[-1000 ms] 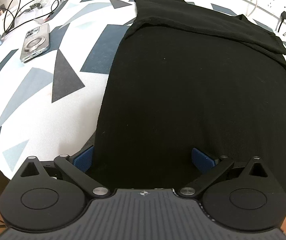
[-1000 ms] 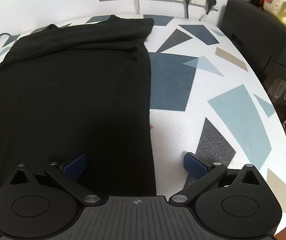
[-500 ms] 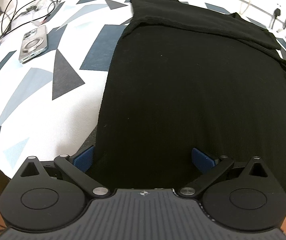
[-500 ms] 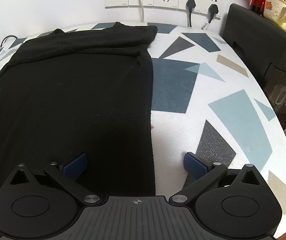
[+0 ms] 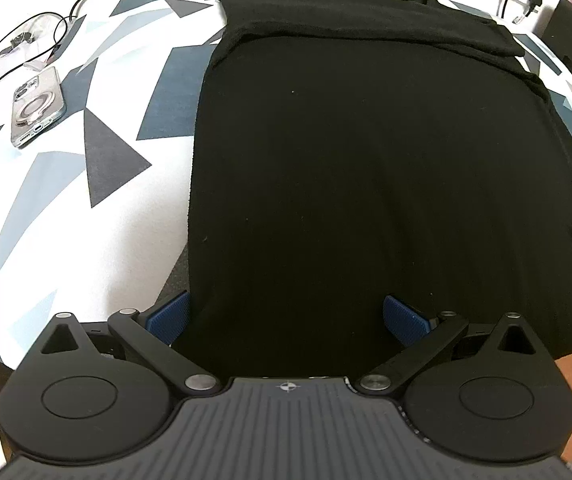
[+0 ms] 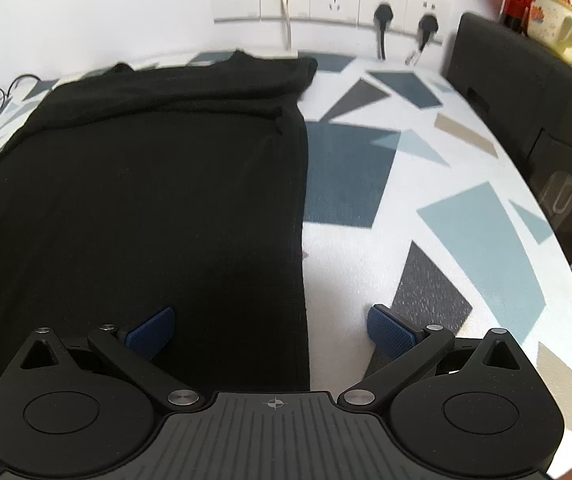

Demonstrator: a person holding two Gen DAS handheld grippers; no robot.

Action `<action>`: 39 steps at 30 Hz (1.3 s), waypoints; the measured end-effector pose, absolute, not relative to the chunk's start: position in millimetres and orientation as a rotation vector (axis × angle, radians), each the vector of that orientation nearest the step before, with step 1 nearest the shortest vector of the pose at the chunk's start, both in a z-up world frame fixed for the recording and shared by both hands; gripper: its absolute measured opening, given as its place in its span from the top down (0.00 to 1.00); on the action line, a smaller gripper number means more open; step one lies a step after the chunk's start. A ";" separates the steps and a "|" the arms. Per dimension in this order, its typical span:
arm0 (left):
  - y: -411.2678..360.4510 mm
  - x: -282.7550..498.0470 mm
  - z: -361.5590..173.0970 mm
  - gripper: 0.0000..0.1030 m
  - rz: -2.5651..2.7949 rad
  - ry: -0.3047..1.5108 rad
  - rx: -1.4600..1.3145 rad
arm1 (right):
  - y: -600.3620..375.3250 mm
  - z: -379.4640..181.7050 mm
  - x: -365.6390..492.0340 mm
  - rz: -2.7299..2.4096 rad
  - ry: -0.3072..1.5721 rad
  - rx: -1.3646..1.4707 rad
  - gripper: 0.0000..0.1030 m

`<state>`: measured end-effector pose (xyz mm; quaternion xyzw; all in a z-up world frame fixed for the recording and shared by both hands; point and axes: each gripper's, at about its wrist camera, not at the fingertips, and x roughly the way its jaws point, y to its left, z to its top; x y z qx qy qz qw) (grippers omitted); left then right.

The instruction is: Fold clothes

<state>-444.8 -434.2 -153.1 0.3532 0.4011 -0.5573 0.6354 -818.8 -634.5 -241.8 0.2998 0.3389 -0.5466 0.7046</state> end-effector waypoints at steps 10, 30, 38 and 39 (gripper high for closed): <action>-419.7 -440.5 -148.5 0.00 -1.346 0.865 0.880 | -599.2 -213.8 -865.2 -1.138 0.579 0.802 0.18; -402.3 -429.6 -156.9 0.03 -1.272 0.903 0.746 | -563.9 -228.2 -843.9 -1.215 0.721 0.752 0.22; -404.7 -412.4 -144.9 0.90 -1.383 1.021 0.557 | -575.1 -223.2 -822.8 -1.048 0.653 0.817 0.93; -405.7 -409.9 -145.1 0.91 -1.379 1.032 0.535 | -577.2 -223.6 -822.3 -1.048 0.638 0.818 0.93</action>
